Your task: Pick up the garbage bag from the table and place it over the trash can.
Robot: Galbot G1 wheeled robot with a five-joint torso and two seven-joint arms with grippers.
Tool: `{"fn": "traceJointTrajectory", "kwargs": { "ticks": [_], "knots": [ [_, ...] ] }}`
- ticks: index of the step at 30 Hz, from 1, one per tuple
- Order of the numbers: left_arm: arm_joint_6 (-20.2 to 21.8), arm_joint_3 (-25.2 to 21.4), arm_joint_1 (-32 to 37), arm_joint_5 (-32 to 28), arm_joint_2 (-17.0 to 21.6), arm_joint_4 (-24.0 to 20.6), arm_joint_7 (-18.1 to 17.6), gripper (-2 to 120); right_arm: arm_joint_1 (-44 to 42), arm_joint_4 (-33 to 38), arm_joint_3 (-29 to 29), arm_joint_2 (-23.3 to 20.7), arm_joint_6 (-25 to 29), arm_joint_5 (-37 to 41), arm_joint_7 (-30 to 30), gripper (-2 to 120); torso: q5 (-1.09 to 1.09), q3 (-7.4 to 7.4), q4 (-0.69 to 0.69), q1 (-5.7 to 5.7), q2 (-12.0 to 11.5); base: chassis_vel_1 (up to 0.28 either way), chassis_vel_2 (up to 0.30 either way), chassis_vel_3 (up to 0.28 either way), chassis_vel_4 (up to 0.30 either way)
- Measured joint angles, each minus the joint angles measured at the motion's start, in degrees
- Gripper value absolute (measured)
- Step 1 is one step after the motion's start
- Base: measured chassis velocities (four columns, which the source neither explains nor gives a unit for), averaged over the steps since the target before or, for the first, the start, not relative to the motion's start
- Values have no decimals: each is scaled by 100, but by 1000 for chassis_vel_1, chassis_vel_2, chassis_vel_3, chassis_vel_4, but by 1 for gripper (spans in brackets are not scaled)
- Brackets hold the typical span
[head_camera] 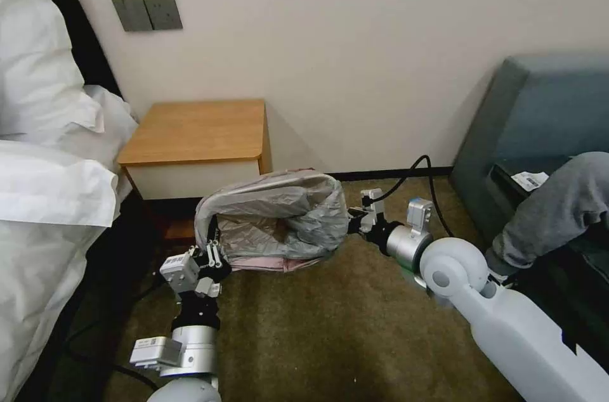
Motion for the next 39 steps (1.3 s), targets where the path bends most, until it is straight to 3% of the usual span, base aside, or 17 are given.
{"fn": "traceJointTrajectory", "kwargs": {
  "ticks": [8, 25, 35, 39],
  "knots": [
    [-1, 8, -2, -5, -13, 26, -3, 6, 205, -153, -173, 119, 20, -78, 1, 0, 0, 0, 0, 0, 0, 0, 0, 0, 0],
    [9, 4, -27, 2, -27, 50, -2, 6, 48, -4, -98, -51, 87, -143, -36, 0, 1, 0, 0, 0, 0, 0, 0, 0, 0],
    [-36, -24, -51, 237, -36, 135, 0, 6, -518, 373, 332, -313, 223, -461, -76, 40, 1, 0, -1, 0, 0, 0, 0, 0, 0],
    [-48, -38, -51, 263, -32, 135, -7, 6, -613, 461, 408, -356, 273, -569, -60, 50, 0, 0, 0, 0, 0, 0, 0, 0, 0]
  ]
}}
